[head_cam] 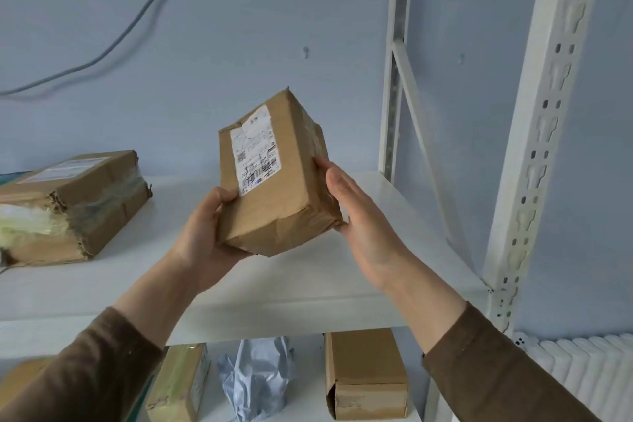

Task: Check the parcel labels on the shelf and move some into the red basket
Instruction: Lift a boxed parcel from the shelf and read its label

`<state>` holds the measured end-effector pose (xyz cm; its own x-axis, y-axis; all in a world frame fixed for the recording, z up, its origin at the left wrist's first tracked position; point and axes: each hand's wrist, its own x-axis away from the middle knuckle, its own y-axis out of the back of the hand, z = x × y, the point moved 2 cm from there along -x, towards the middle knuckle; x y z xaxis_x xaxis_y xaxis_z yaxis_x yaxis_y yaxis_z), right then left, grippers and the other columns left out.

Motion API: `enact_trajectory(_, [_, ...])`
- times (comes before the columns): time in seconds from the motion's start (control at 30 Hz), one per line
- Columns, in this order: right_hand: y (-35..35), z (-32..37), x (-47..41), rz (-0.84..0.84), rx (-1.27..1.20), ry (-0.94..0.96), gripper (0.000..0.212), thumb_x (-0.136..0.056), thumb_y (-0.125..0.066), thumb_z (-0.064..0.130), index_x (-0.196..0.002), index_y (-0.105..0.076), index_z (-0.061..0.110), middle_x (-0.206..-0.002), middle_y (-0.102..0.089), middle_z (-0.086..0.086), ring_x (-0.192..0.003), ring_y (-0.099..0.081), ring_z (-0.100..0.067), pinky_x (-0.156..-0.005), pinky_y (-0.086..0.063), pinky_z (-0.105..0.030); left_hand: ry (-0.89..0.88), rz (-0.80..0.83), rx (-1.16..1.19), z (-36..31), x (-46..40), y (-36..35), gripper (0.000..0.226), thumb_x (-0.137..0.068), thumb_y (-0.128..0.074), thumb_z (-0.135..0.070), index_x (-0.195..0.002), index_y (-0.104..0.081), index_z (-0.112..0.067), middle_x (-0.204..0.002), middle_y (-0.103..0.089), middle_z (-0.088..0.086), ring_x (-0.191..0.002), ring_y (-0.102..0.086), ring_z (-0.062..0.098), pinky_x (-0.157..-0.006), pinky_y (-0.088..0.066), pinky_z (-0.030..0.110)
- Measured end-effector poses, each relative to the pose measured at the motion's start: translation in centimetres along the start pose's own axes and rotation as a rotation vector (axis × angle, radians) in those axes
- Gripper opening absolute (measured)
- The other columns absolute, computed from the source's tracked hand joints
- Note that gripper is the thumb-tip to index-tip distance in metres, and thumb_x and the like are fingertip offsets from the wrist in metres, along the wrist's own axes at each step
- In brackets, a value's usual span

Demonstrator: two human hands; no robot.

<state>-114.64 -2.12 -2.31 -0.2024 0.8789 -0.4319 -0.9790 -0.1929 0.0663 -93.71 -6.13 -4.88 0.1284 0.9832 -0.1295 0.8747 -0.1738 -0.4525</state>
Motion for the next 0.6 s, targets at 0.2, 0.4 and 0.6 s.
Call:
enact_trajectory(0.2, [-2.5,-1.2,-3.1,-0.026,-0.116,-0.229,0.043,-0.098,-0.055,0.056,-0.139,-0.059,0.042,-0.107,-0.074,0.030,-0.108,-0.064,0.000,-0.110,-0.049,-0.039,-0.019,-0.039,-0.227,-1.8,0.3,1.8,0.039,-0.096,-0.061,-0.038,-0.130,-0.070,-0.022,-0.120,-0.073,0.005,-0.103,-0.066,0.022,-0.103,-0.050,0.049])
enact_trajectory(0.4, [-7.1,-3.0,-5.8,-0.138,-0.219,-0.391,0.050,-0.098,-0.058,0.054,-0.136,-0.055,0.023,-0.105,-0.067,0.010,-0.095,-0.065,-0.009,-0.100,-0.054,-0.038,-0.048,-0.197,-0.306,-2.9,0.1,5.0,0.022,-0.100,-0.061,-0.032,-0.114,-0.074,-0.022,-0.105,-0.070,0.000,-0.096,-0.062,0.017,-0.098,-0.047,0.044])
enact_trajectory(0.6, [-9.6,-4.6,-7.3,-0.141,-0.183,-0.429,0.033,-0.105,-0.048,0.050,-0.110,-0.065,0.022,-0.092,-0.069,0.008,-0.082,-0.065,-0.007,-0.069,-0.050,-0.024,-0.062,-0.216,-0.406,-4.0,-0.4,7.2,0.032,-0.103,-0.061,-0.040,-0.129,-0.068,-0.023,-0.108,-0.077,-0.008,-0.096,-0.070,0.009,-0.088,-0.051,0.032])
